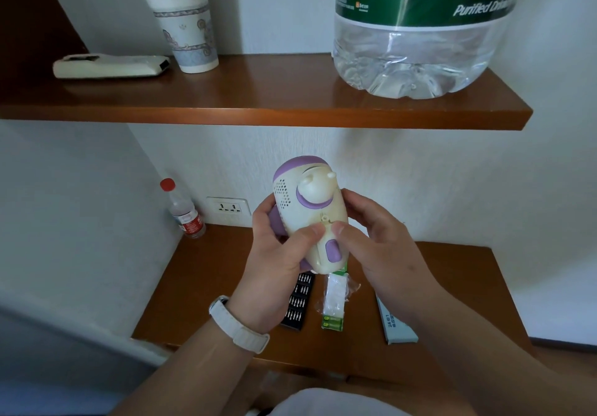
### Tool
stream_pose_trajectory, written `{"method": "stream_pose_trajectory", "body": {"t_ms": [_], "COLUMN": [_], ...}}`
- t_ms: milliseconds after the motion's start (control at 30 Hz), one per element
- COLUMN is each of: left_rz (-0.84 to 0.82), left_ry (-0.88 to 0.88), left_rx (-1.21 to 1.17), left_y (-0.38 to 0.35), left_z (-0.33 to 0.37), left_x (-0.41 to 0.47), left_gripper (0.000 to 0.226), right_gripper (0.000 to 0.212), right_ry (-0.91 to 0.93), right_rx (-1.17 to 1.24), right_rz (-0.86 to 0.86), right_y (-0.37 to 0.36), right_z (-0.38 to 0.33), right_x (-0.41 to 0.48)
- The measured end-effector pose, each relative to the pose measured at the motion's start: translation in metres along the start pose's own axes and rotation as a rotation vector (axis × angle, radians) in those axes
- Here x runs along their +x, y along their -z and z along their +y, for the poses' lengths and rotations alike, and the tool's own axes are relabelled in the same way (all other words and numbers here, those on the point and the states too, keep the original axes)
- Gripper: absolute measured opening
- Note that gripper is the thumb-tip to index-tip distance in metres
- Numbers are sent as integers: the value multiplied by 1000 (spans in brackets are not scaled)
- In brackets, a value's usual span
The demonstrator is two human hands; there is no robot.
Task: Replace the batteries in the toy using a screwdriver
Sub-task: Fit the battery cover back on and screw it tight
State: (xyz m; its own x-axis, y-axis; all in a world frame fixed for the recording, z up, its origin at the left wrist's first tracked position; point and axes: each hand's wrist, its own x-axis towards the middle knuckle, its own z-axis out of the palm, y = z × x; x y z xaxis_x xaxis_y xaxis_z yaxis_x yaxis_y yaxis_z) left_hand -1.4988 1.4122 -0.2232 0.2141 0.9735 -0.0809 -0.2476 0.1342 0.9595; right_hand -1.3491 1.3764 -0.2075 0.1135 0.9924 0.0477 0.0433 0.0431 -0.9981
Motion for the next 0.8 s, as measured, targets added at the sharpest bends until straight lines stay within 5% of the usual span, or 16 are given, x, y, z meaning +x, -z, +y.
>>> {"method": "stream_pose_trajectory", "body": {"t_ms": [800], "left_rz": [-115], "left_ry": [-70], "left_rx": [77], "left_y": [7], "left_z": [0], "left_x": [-4], "left_gripper": [74], "right_gripper": [49], "right_ry": [-8], "right_rx": [-85], "right_rz": [86], "right_y": [-3], "right_z": [18], "right_x": [-5]}}
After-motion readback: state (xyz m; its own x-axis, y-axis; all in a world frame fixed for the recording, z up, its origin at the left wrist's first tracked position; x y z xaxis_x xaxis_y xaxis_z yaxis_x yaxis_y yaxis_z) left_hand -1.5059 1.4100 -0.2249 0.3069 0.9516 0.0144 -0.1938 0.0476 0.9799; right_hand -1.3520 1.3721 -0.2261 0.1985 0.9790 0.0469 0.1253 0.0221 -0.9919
